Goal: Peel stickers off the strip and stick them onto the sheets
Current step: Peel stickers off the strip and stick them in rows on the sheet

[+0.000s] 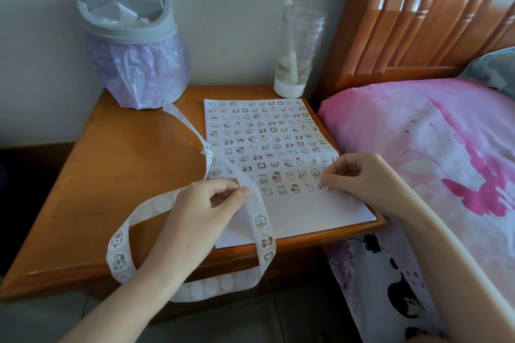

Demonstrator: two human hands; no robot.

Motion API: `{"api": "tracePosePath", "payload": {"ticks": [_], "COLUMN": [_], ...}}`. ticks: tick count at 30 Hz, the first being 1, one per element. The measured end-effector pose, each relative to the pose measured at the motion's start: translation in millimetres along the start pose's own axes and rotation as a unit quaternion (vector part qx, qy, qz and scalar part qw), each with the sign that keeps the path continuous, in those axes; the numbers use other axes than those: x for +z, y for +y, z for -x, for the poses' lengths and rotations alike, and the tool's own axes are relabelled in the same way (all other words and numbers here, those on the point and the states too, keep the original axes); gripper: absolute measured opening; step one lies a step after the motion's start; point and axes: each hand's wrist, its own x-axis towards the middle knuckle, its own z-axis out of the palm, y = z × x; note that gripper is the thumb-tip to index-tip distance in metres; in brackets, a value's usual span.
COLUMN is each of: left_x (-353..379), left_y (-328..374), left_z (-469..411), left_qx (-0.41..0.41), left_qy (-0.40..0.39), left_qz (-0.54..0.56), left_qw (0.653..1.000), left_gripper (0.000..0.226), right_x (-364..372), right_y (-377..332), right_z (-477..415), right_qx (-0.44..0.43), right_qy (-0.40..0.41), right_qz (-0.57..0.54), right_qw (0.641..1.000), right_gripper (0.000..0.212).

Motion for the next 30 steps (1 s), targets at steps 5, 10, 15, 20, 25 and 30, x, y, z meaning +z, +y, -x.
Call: {"api": "tracePosePath", "payload": {"ticks": [5,10,15,20,25,30], "left_x": [-0.3,-0.6,-1.0,-1.6,-1.5,-1.3], "left_y": [-0.8,-1.1,1.1,2.4,2.2,4.1], "left_z": [-0.3,-1.0,0.0,0.8,0.7,1.3], "left_qx": [0.0,0.002,-0.001,0.0,-0.001,-0.005], "left_qy": [0.001,0.001,-0.004,-0.007,-0.008,-0.01], "left_qz": [-0.007,-0.014,-0.008,-0.005,-0.016,-0.013], "left_qw": [1.0,1.0,1.0,1.0,1.0,1.0], "left_gripper": [0.019,0.019,0.011,0.009,0.009,0.009], "right_x": [1.3,0.8,-1.1,2.6,3.1,7.2], "right_y": [3.0,4.9,5.9,5.3,8.5,9.7], "right_z": [-2.1,-1.7,-2.7,-4.0,-6.6,-8.2], "right_qx": [-0.008,-0.014,-0.022,-0.009,-0.029,-0.029], "right_qy": [0.002,0.003,0.005,-0.004,0.018,0.025], "right_qz": [0.013,0.017,0.011,0.024,0.044,0.076], "right_qw": [1.0,1.0,1.0,1.0,0.998,0.996], "right_gripper": [0.007,0.008,0.022,0.029,0.015,0.019]}}
